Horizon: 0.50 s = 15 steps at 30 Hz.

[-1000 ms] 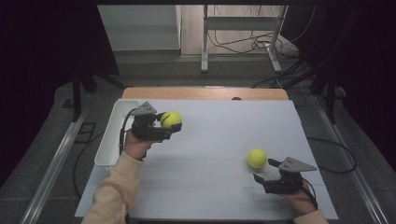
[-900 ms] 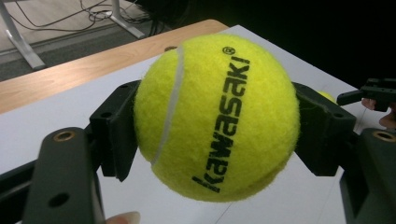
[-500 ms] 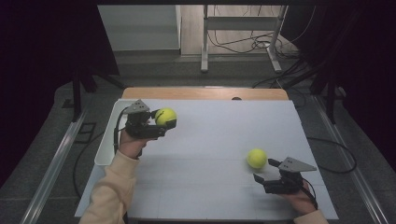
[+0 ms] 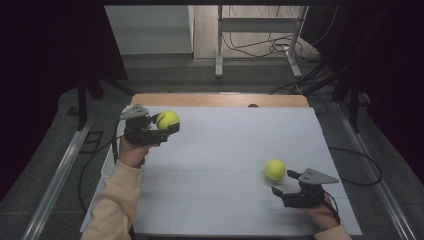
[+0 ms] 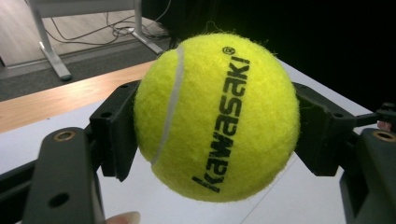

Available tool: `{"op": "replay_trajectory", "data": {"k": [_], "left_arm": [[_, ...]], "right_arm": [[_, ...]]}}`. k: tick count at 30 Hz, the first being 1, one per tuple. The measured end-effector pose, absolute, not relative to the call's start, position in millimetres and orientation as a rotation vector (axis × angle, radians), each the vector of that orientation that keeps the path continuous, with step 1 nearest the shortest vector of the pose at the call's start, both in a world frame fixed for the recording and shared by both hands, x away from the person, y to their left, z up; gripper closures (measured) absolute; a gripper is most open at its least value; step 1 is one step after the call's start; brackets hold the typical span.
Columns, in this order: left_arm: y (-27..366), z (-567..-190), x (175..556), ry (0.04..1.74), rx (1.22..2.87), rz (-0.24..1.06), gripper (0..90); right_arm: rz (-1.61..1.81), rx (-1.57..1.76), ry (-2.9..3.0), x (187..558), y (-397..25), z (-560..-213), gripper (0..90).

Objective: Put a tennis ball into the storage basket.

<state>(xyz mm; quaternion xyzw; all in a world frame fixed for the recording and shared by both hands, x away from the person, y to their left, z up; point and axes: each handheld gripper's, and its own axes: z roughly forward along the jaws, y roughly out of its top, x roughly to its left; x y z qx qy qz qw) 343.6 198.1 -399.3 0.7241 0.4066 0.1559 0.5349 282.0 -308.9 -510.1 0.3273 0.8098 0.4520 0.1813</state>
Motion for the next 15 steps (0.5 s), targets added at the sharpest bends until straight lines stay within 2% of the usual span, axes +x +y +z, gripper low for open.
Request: {"op": "replay_trajectory", "data": {"k": [15], "left_arm": [[221,-399,344,1.02,1.679,0.411,26.4]], "right_arm": [[1.271,0.922,2.289,282,-309,-510,14.0]]}}
